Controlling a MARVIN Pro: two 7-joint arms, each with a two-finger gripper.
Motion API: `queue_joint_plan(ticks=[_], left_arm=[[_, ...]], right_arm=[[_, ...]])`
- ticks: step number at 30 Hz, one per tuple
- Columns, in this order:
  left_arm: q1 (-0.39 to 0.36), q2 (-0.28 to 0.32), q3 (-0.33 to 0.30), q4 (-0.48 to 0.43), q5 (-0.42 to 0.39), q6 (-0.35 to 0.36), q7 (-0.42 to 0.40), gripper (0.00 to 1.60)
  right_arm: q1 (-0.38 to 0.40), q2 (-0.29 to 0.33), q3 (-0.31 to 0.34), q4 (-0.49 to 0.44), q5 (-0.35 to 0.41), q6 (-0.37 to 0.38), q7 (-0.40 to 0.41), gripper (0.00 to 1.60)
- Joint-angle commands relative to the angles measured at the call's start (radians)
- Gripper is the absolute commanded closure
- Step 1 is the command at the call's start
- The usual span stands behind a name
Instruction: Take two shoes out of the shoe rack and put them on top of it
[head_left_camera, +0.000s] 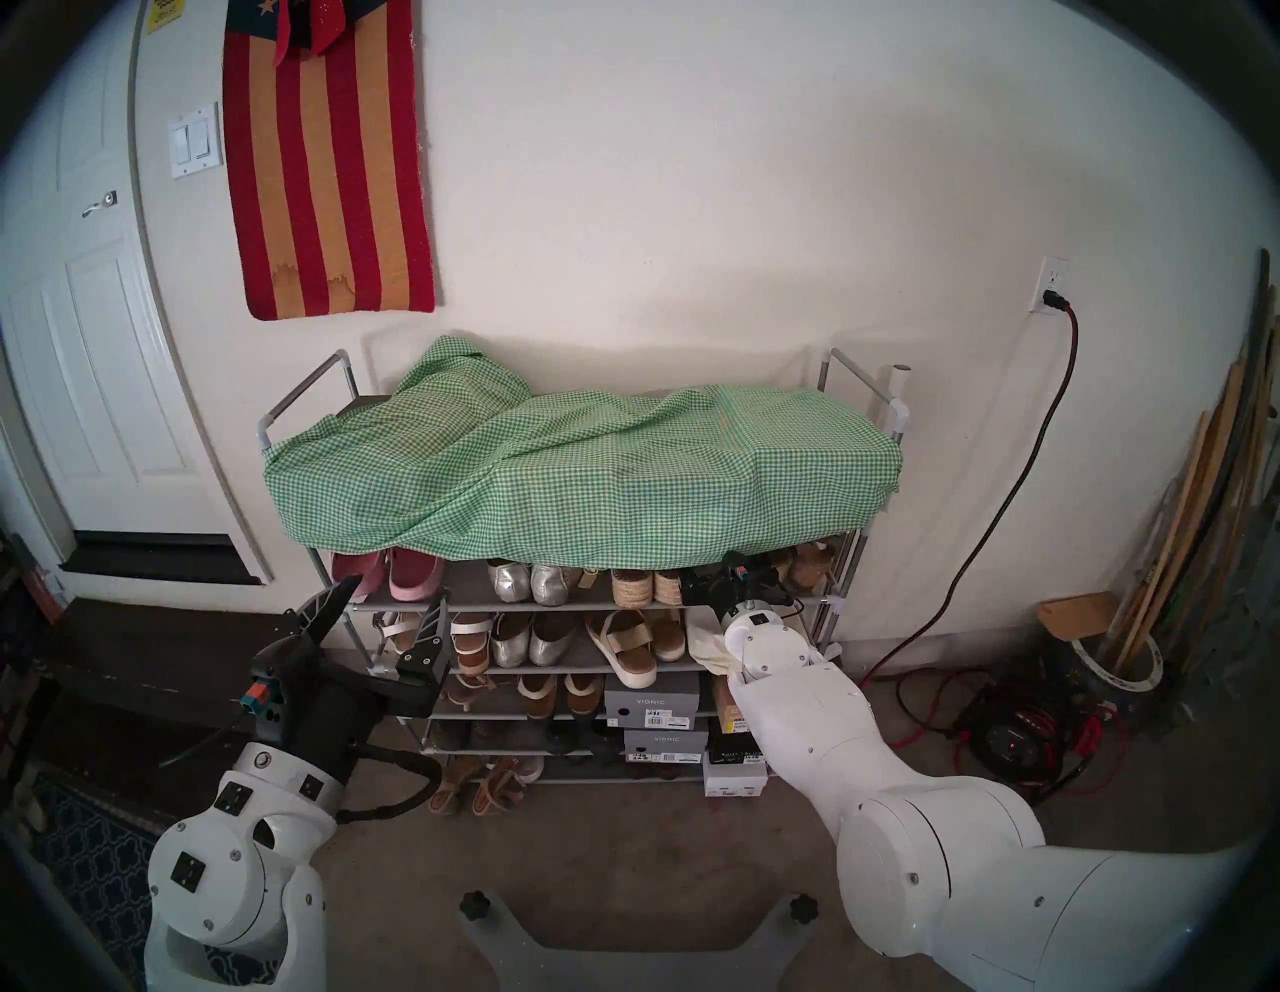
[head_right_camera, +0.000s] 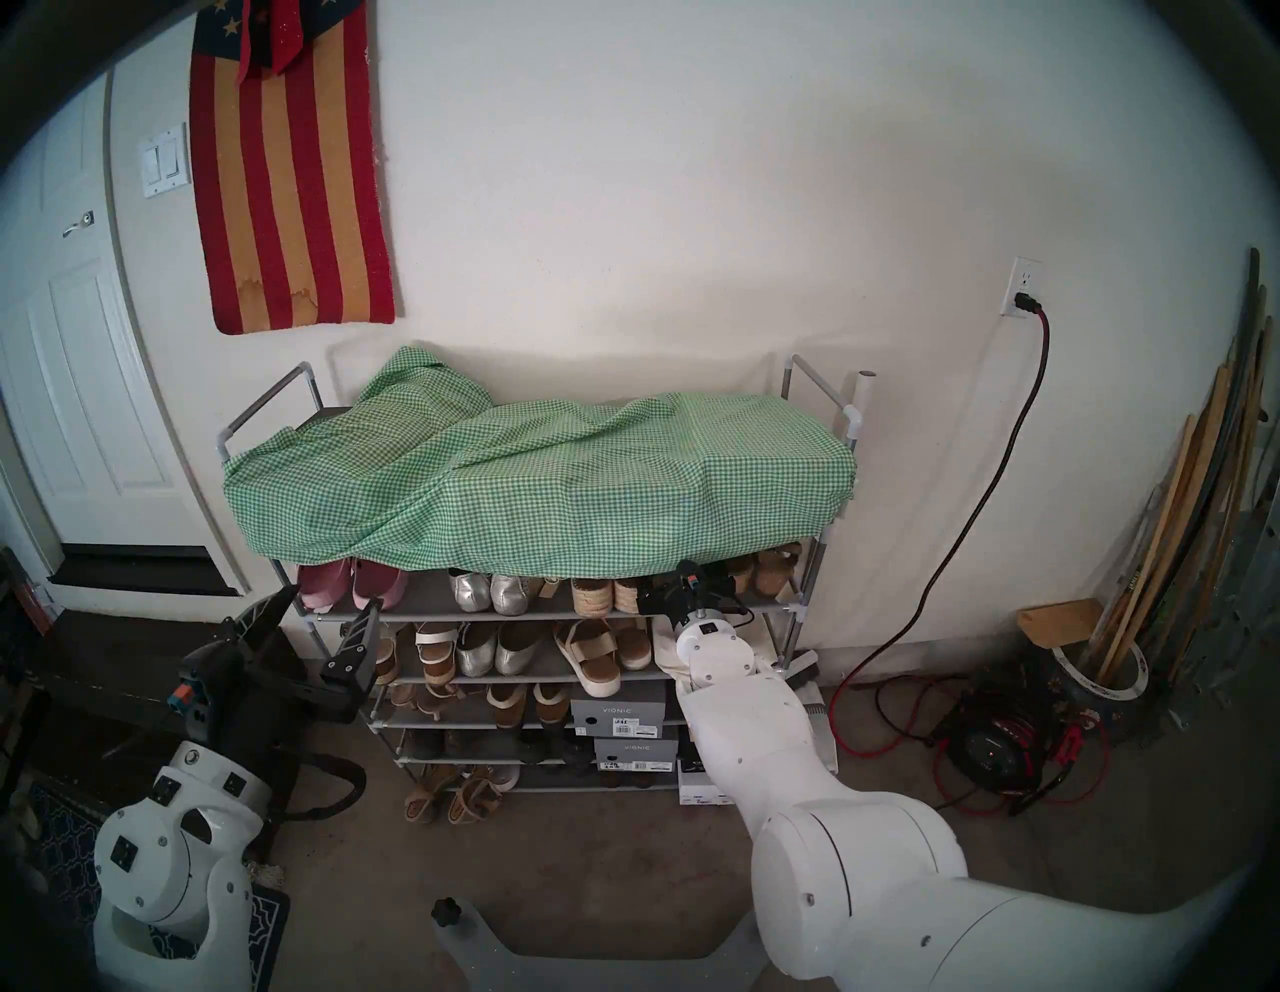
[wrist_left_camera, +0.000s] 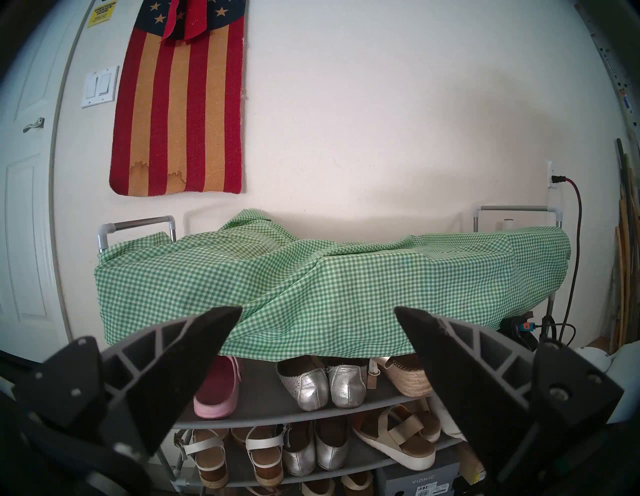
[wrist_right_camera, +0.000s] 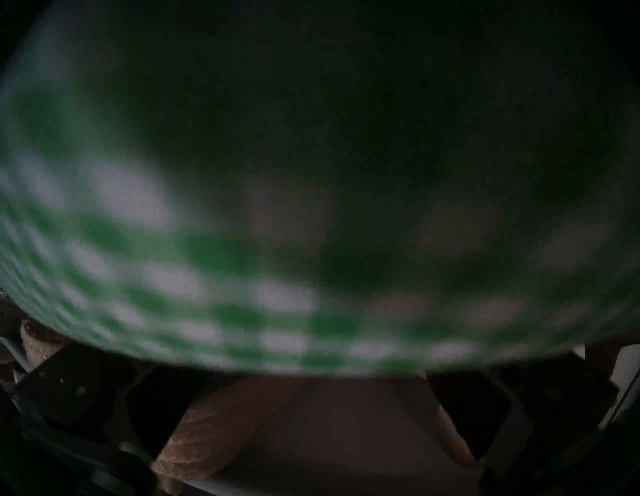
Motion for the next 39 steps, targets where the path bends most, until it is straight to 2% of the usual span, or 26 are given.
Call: queue_joint_plan(ticks=[1,9,20,32,39], left_arm=[[-0.002,0.000,0.001,0.000,0.000,0.001,0.000,0.00],[-0.002,0.000,0.001,0.000,0.000,0.001,0.000,0.00],[-0.002,0.000,0.001,0.000,0.000,0.002,0.000,0.00],[-0.002,-0.001,0.001,0.000,0.000,0.001,0.000,0.00],[-0.002,-0.001,0.001,0.000,0.001,0.001,-0.001,0.00]], right_arm=[[-0.018,-0.015,-0.011,-0.063,-0.006,0.010,0.007,0.00],[-0.090,-0.018,-0.031,-0.181,-0.025,0.070,0.020,0.00],[-0.120,-0.012,-0.051,-0.187,-0.073,0.121,0.017,0.00],[-0.076,-0.002,-0.026,-0.078,-0.078,0.083,-0.028,0.00],[-0.025,-0.012,-0.008,0.024,-0.097,0.060,-0.114,0.00]])
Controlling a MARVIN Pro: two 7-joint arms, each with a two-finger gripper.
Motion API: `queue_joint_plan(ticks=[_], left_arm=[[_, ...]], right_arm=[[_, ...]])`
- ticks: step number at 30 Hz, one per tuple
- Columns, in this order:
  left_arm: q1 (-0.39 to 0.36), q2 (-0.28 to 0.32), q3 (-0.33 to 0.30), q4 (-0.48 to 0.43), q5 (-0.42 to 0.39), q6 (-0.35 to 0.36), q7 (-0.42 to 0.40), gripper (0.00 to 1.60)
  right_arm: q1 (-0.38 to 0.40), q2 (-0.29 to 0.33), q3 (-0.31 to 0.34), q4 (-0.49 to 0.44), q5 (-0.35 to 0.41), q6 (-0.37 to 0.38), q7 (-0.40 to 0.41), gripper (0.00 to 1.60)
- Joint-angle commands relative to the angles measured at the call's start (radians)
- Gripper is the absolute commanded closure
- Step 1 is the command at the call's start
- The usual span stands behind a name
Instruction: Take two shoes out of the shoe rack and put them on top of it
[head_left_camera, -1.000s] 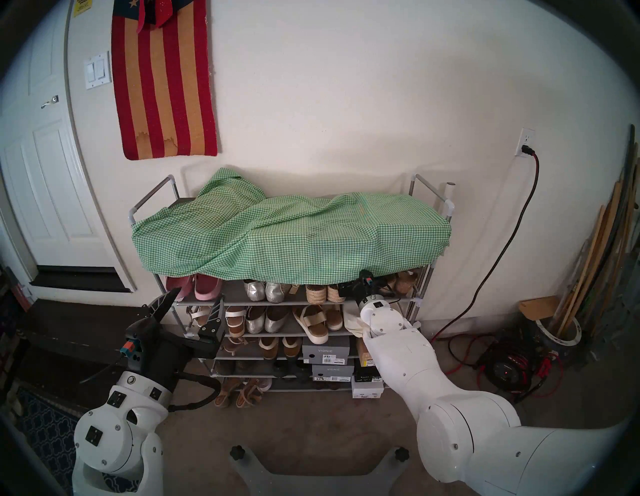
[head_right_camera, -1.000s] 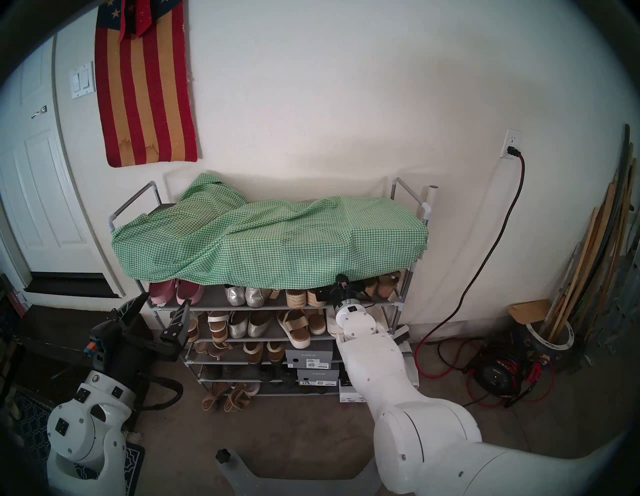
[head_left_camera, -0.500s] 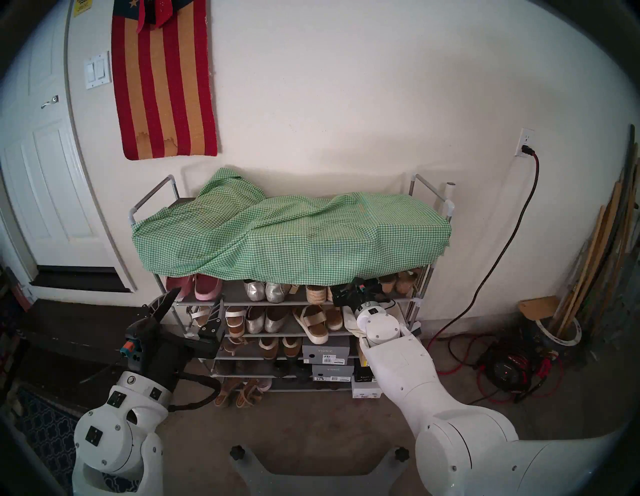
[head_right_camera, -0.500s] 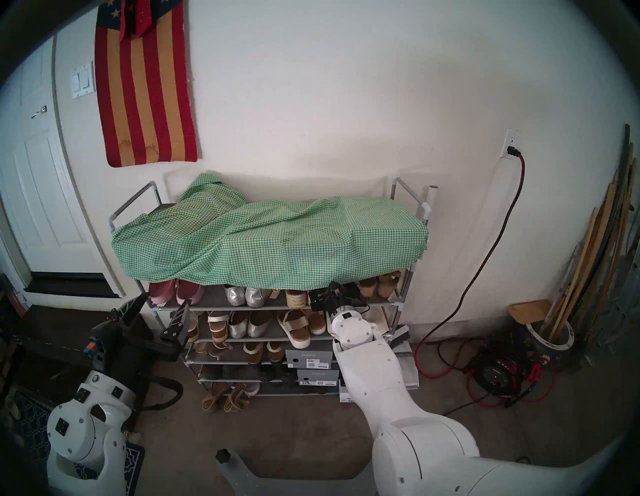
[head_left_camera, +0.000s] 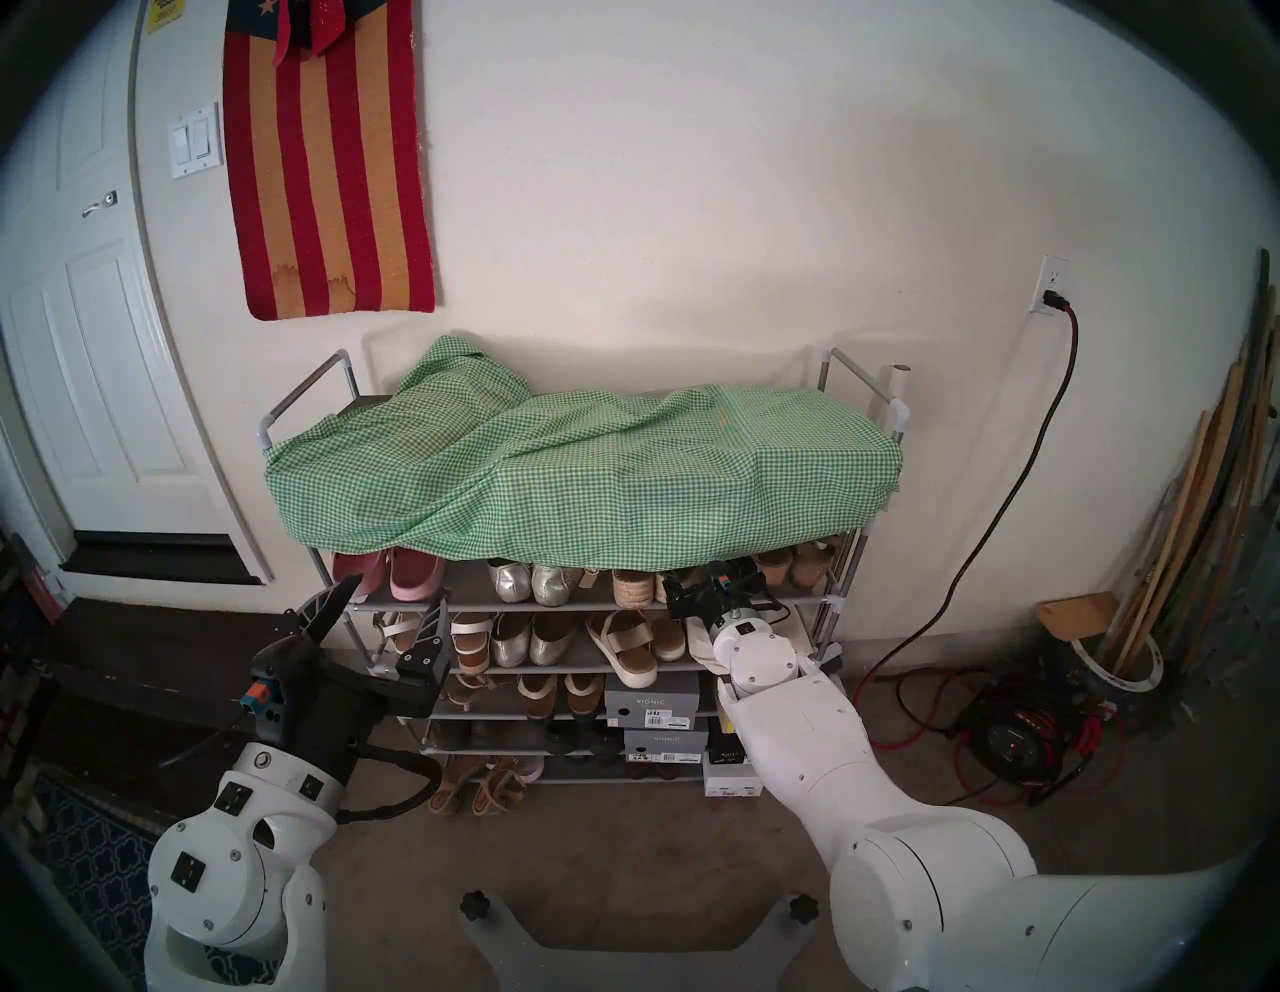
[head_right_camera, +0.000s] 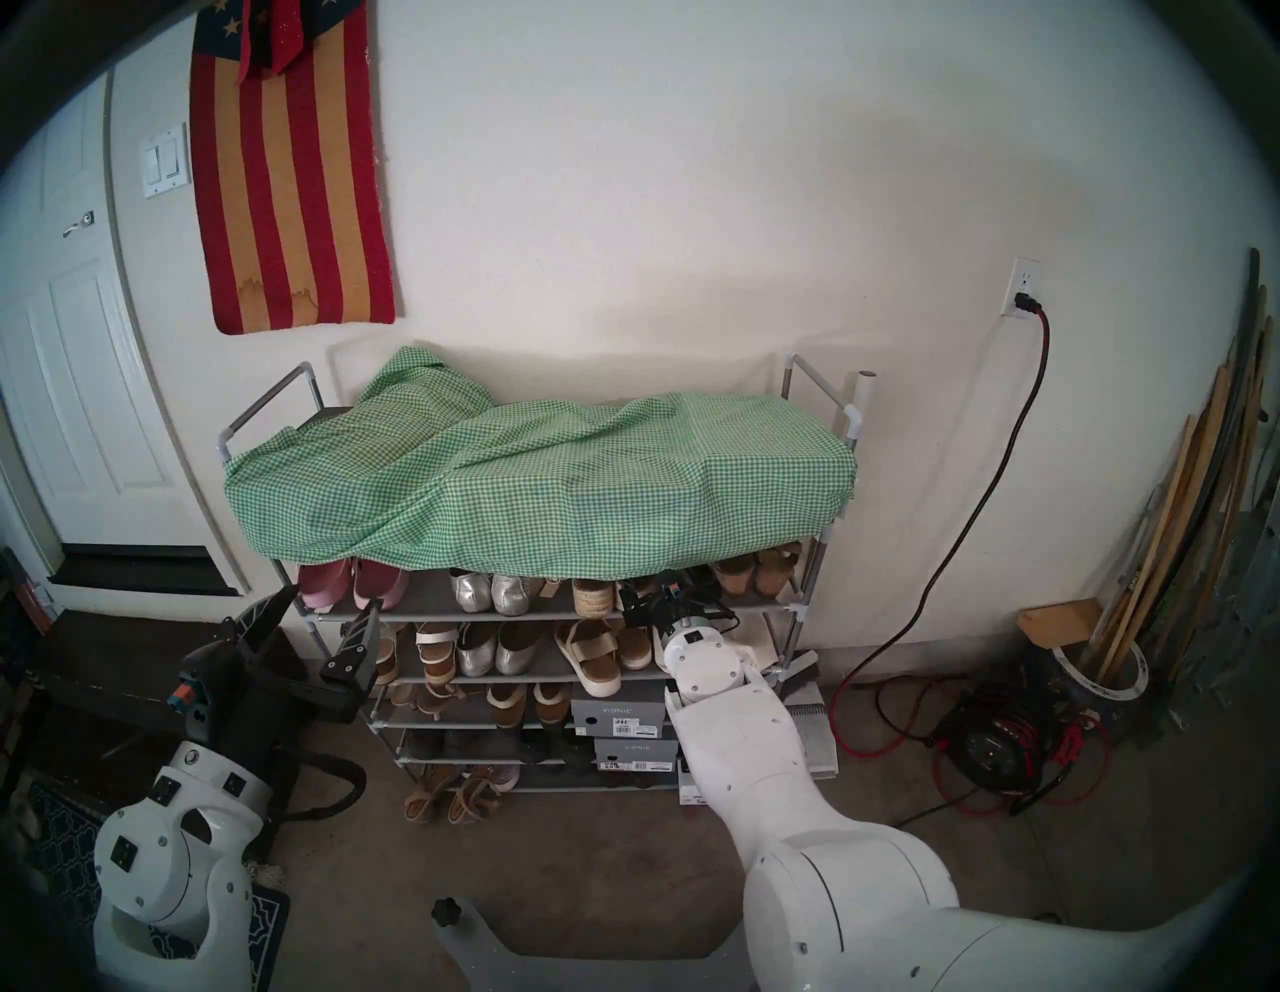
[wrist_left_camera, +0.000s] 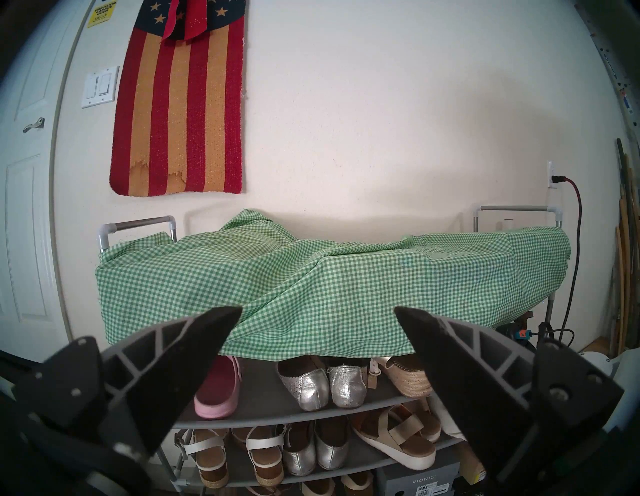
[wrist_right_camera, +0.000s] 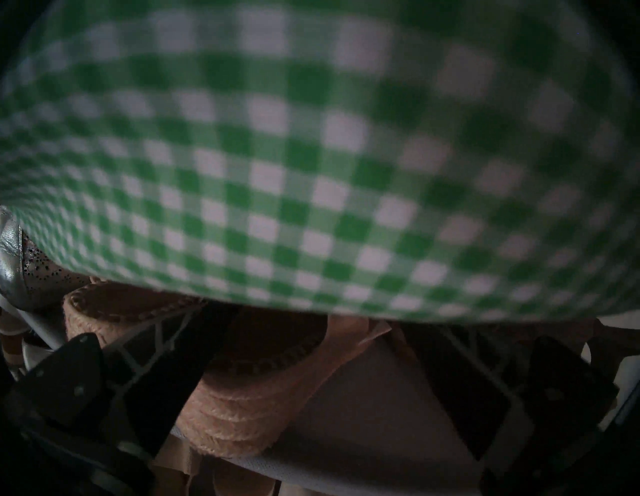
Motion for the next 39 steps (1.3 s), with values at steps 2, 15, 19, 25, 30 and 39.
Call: queue_joint_plan(ticks=[2,15,19,25,30,39], left_arm=[[-0.002,0.000,0.001,0.000,0.000,0.001,0.000,0.00],[-0.002,0.000,0.001,0.000,0.000,0.001,0.000,0.00],[-0.002,0.000,0.001,0.000,0.000,0.001,0.000,0.00],[-0.002,0.000,0.001,0.000,0.000,0.001,0.000,0.00],[-0.002,-0.001,0.001,0.000,0.000,0.002,0.000,0.00],[-0.002,-0.001,0.001,0.000,0.001,0.002,0.000,0.00]], right_arm=[[0.043,0.001,0.024,0.118,-0.010,0.008,-0.096,0.00],[0.121,0.002,0.045,0.280,-0.018,-0.037,-0.141,0.00],[0.133,0.004,0.050,0.310,-0.022,-0.049,-0.143,1.60],[0.165,0.008,0.061,0.381,-0.027,-0.075,-0.151,1.60],[0.182,0.011,0.064,0.427,-0.033,-0.101,-0.155,1.60],[0.188,0.015,0.065,0.449,-0.045,-0.156,-0.158,1.60]])
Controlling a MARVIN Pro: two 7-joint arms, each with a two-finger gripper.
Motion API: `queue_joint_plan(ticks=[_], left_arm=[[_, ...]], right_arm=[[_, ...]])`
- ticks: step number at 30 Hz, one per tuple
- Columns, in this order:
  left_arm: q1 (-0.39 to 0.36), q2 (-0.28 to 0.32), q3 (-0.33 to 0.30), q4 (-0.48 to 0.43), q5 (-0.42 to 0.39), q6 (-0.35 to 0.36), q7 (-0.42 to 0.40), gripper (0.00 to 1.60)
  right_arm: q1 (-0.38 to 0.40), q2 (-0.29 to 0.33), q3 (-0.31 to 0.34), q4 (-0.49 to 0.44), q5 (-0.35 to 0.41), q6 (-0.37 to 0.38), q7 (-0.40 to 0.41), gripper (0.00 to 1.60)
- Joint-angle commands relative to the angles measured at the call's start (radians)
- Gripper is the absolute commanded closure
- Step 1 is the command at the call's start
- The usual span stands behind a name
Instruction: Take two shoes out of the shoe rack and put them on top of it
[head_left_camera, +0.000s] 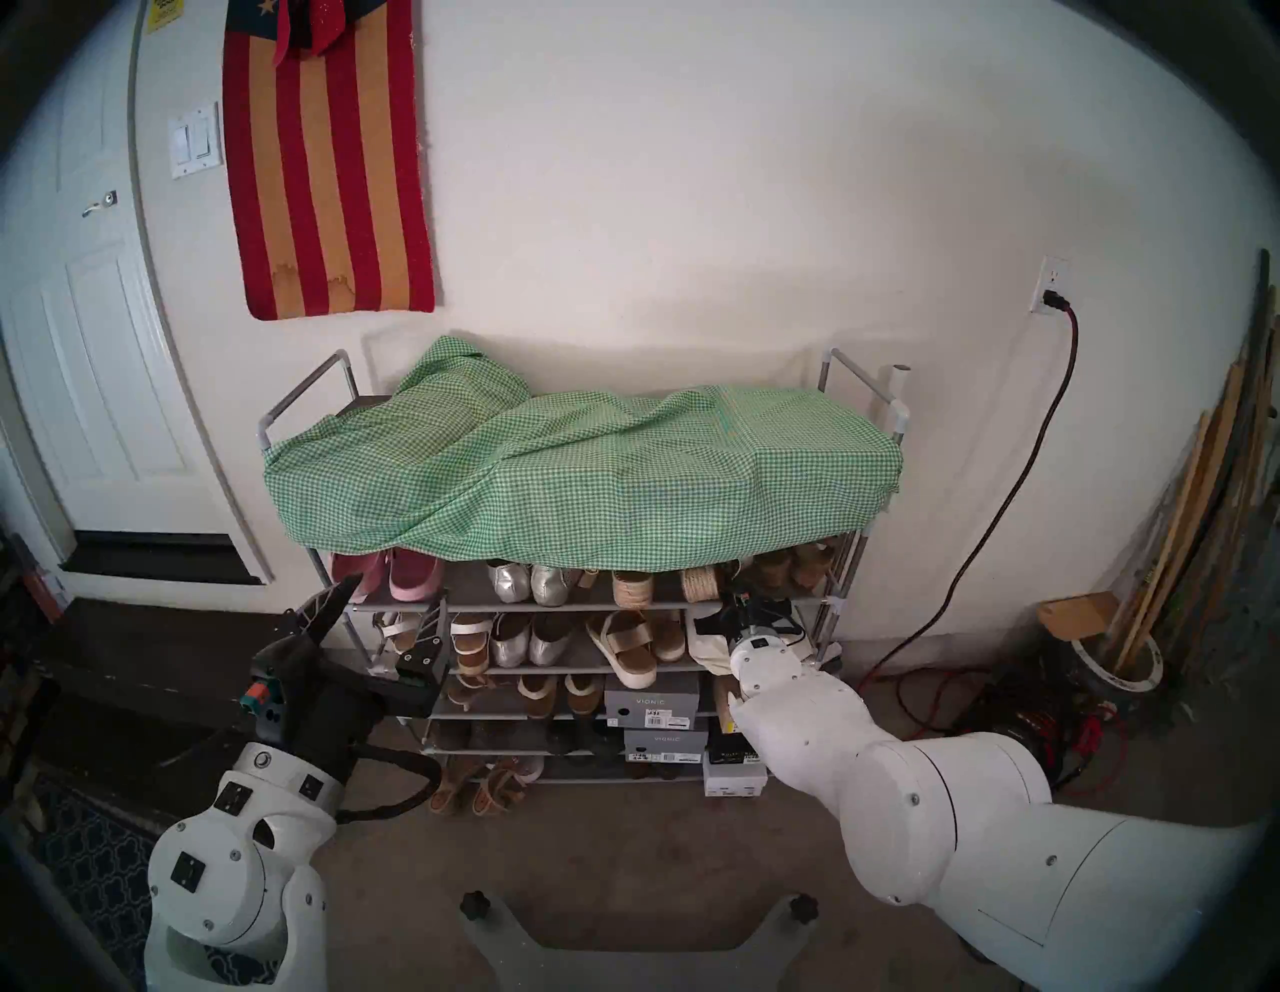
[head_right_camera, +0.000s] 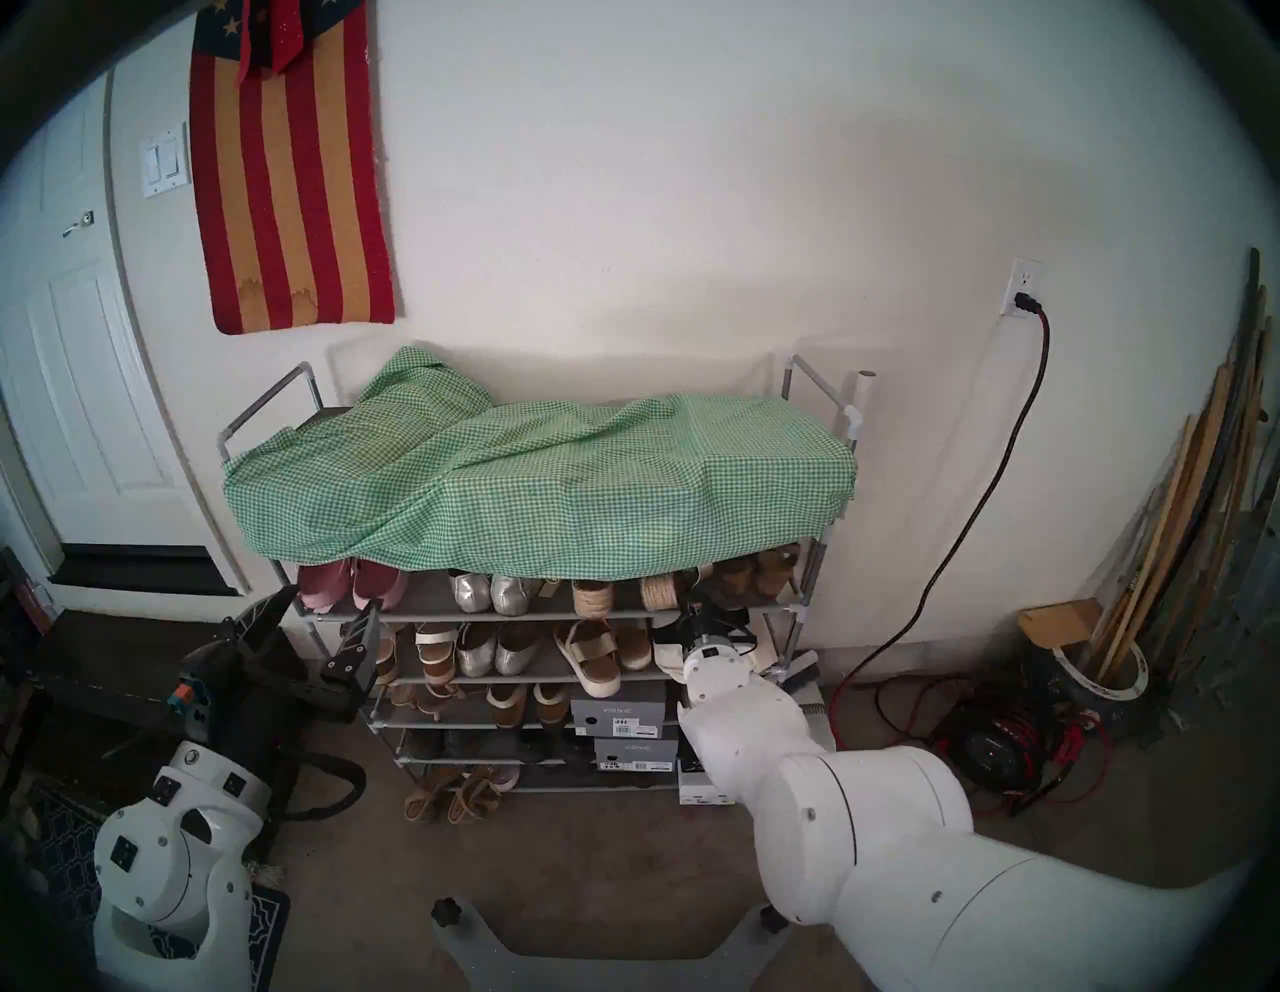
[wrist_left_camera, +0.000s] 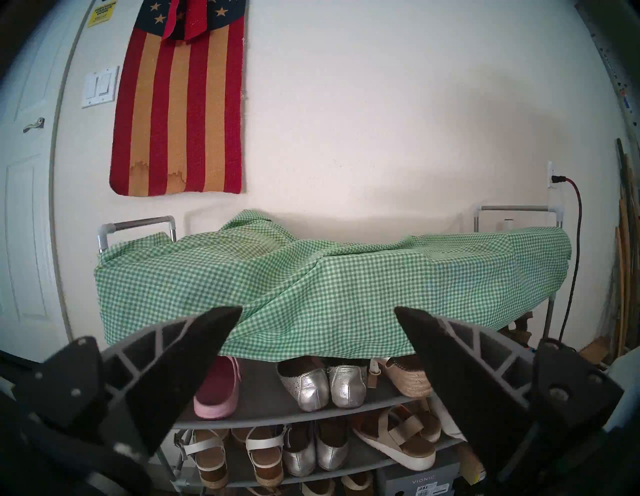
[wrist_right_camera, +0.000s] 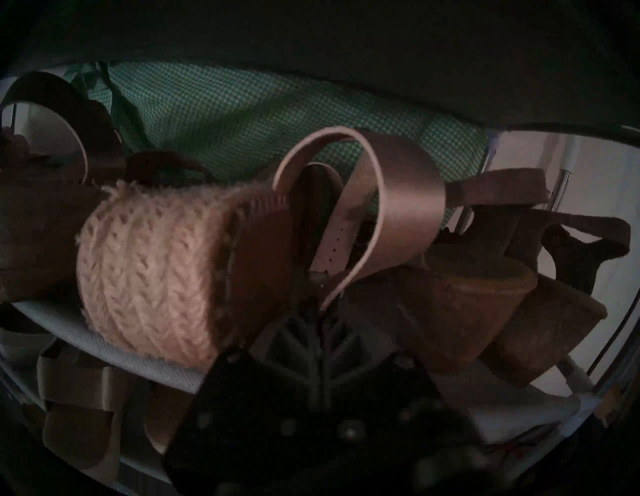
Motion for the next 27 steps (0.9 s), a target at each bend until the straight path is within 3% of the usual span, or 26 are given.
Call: queue_joint_plan(ticks=[1,14,27], left_arm=[[-0.002,0.000,0.001,0.000,0.000,0.002,0.000,0.00],[-0.002,0.000,0.001,0.000,0.000,0.001,0.000,0.00],[-0.001,-0.001,0.000,0.000,0.000,0.000,-0.001,0.00]], right_arm=[[0.000,-0.005,-0.003,0.009,-0.001,-0.048,0.011,1.60],[-0.052,-0.042,-0.041,-0.105,-0.044,-0.176,0.025,1.60],[-0.128,-0.064,-0.060,-0.283,-0.062,-0.262,0.046,1.60]])
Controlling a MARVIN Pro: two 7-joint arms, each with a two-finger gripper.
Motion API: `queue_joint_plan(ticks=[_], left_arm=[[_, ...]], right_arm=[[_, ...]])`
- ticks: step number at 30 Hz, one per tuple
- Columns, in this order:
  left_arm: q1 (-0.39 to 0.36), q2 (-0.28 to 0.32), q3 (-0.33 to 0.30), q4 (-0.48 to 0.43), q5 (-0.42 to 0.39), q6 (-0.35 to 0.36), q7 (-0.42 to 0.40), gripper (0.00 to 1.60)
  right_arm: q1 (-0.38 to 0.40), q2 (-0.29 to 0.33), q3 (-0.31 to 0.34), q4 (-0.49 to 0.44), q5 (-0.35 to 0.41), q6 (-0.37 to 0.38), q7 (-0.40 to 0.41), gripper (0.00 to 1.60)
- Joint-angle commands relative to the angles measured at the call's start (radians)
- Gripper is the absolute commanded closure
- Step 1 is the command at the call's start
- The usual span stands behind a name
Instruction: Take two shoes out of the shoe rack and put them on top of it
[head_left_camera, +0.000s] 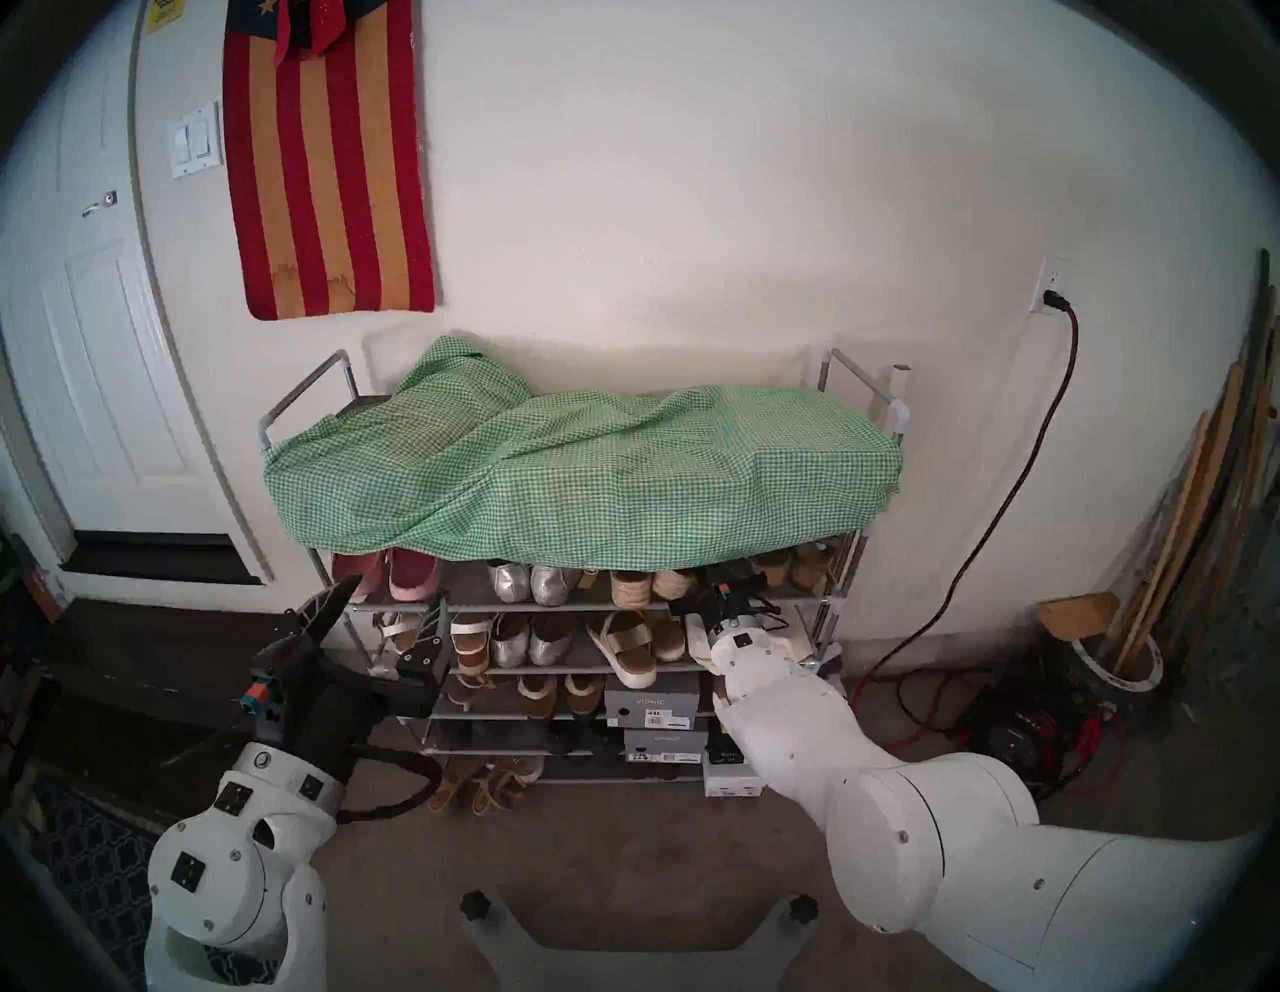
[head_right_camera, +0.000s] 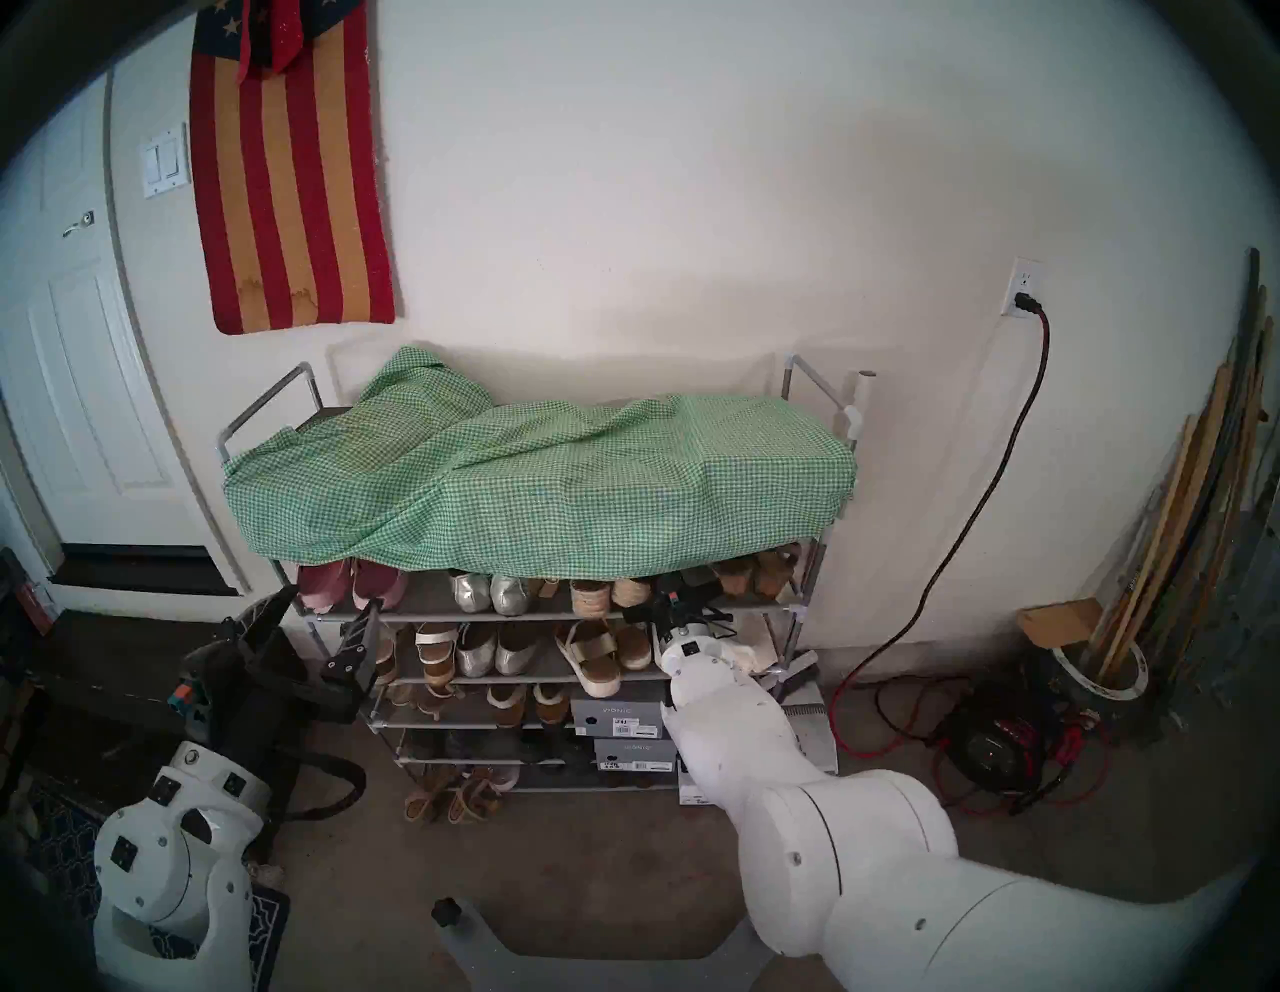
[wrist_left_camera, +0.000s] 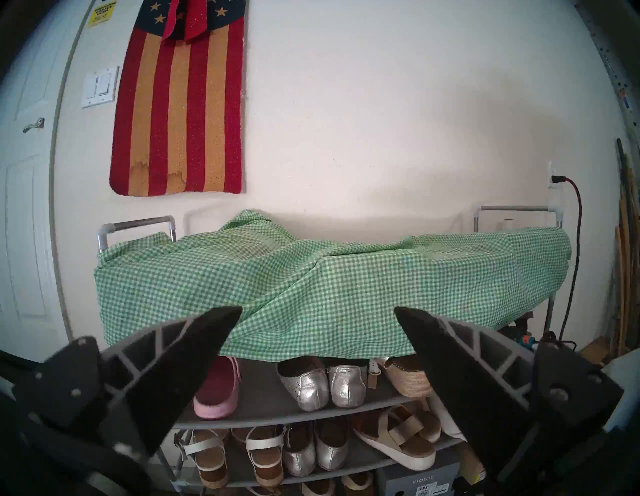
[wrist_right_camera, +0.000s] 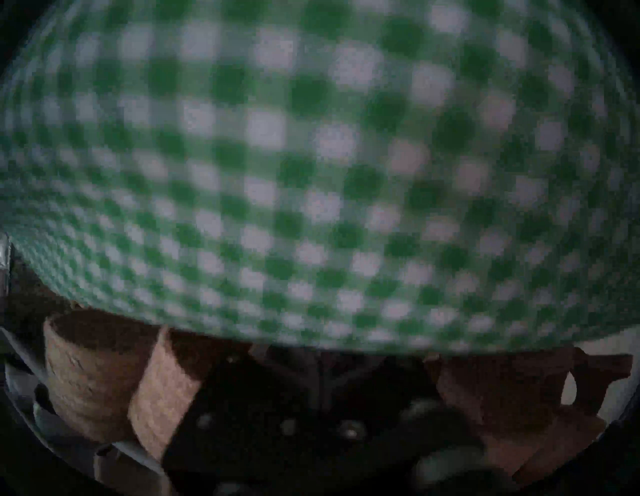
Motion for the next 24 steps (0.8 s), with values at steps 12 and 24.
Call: queue_joint_plan(ticks=[12,24], left_arm=[[-0.001,0.000,0.000,0.000,0.000,0.000,0.000,0.00],[-0.001,0.000,0.000,0.000,0.000,0.000,-0.001,0.00]], right_arm=[[-0.140,-0.035,-0.029,-0.251,-0.014,-0.103,0.039,1.60],[-0.254,-0.009,-0.029,-0.400,-0.026,-0.119,0.066,1.60]])
